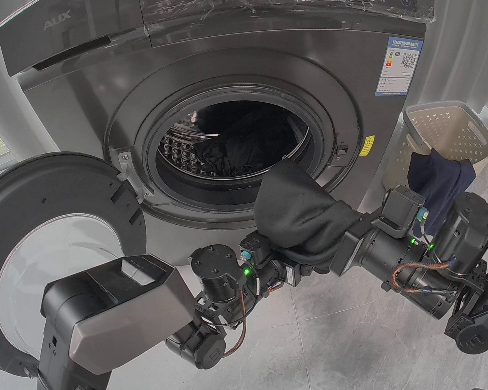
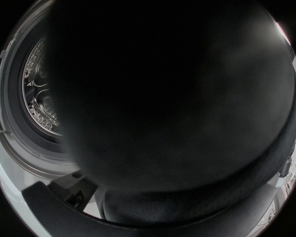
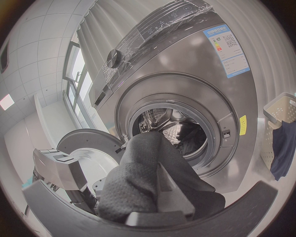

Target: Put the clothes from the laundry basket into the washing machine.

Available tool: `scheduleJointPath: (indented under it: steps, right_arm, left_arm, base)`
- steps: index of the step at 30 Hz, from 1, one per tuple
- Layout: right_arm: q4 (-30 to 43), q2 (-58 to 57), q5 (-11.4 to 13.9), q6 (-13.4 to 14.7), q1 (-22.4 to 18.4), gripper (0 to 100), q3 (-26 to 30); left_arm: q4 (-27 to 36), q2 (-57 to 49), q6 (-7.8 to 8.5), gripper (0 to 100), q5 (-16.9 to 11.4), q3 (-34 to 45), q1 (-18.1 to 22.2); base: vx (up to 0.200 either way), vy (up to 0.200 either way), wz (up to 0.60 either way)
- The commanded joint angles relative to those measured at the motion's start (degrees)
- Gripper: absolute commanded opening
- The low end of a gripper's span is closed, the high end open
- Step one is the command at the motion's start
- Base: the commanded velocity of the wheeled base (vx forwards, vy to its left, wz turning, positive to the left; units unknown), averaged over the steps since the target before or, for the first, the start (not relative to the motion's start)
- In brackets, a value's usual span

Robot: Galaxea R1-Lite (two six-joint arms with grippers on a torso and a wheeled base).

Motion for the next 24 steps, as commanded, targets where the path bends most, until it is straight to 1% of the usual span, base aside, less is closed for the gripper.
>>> scheduleJointPath:
  steps: [1,2,6,9,13,18,19,20,21,24]
  right_arm:
    - [0.05,-0.02,-0.04,0.5,0.06,0,0.05]
    - [-0.04,0.07,-0.04,0.59,0.06,0,0.05]
    - [-0.04,0.07,-0.04,0.59,-0.03,0,-0.03]
    - [0.05,0.07,-0.04,0.59,-0.82,0,0.05]
    - [0.05,0.16,-0.04,0.59,-1.52,0,0.14]
    - [0.14,0.51,-0.04,0.59,-4.43,0,0.14]
    - [0.14,0.77,-0.04,0.59,-5.57,0,0.14]
    - [0.14,0.86,-0.04,0.59,-5.66,0,0.23]
    - [0.05,1.65,-0.04,0.59,-6.97,0,0.41]
    - [-0.04,3.49,-0.04,0.59,-9.0,0,0.76]
  left_arm:
    - [-0.07,1.44,0.05,100,0.79,-1.61,0.27]
    - [-0.07,1.35,0.05,0,1.06,-1.79,0.27]
    - [-0.16,1.18,0.05,0,1.06,-2.4,0.36]
    - [-0.16,0.65,-0.13,0,1.15,-3.72,0.54]
    - [-0.34,-2.78,-0.39,0,1.32,-2.05,0.63]
    - [-0.25,-8.4,-0.66,0,1.59,1.82,0.71]
    - [-0.25,-10.43,-0.75,0,1.59,3.31,0.71]
    - [-0.25,-10.78,-0.75,0,1.59,3.58,0.71]
    - [-0.25,-12.62,-0.83,0,1.59,5.07,0.8]
    - [-0.69,-15.17,-1.36,0,2.2,7.79,0.8]
  base:
    - [0.0,0.0,0.0]
    - [0.0,0.0,0.0]
    - [0.0,0.0,0.0]
    - [0.0,0.0,0.0]
    - [0.0,0.0,0.0]
    - [0.0,0.0,0.0]
    - [0.0,0.0,0.0]
    - [0.0,0.0,0.0]
    - [0.0,0.0,0.0]
    - [0.0,0.0,0.0]
